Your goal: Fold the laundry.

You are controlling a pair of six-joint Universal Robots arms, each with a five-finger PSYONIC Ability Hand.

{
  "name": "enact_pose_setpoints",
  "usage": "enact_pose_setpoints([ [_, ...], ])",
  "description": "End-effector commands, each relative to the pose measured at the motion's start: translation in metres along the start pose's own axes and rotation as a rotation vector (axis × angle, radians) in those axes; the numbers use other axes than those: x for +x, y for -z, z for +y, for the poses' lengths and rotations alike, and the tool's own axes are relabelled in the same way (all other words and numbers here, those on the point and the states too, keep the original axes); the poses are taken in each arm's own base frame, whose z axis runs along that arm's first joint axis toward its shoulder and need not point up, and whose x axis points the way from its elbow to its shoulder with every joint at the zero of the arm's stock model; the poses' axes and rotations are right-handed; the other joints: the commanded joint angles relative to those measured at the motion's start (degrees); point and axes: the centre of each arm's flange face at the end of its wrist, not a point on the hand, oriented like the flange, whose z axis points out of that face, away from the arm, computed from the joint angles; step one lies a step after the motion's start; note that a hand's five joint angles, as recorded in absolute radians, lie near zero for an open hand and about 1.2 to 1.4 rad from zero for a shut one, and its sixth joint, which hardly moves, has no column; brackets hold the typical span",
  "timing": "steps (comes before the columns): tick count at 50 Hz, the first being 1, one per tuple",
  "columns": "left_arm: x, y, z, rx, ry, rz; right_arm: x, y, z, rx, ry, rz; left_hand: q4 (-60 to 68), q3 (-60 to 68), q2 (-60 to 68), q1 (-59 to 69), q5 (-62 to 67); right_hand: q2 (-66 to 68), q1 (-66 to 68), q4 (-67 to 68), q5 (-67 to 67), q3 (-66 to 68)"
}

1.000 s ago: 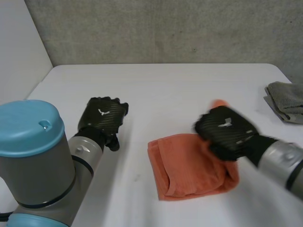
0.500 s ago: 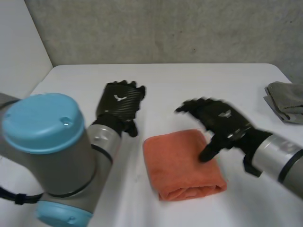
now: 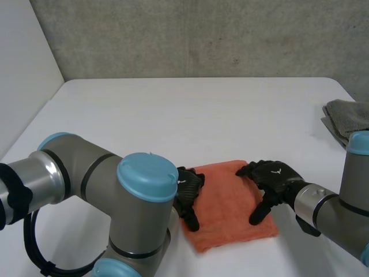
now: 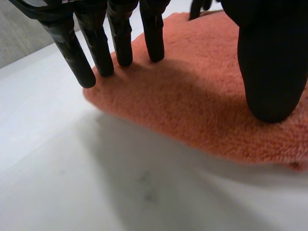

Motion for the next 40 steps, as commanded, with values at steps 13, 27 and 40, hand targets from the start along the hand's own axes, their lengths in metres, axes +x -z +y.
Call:
enact_pose_setpoints([
  [13,-0.038,0.044,-0.092,0.29,0.005,0.075,0.011,0.051,-0.051,0.265,0.158,0.211,-2.8,-3.5,-3.2,-3.6,-2.8,-2.6,-0.5,-3.4,-3.0,-2.0],
  [27,-0.058,0.078,-0.127,0.379,0.034,0.192,-0.035,0.07,-0.007,0.203,0.178,0.049,-7.2,-7.9,-7.6,-8.0,-7.2,-2.6,-0.5,-3.4,-3.0,-2.0],
  [40,-0.057,0.075,-0.123,0.367,0.038,0.192,-0.068,0.059,0.025,0.249,0.266,-0.081,-7.4,-8.1,-7.7,-8.2,-7.3,-2.6,-0.5,-3.4,-3.0,-2.0],
])
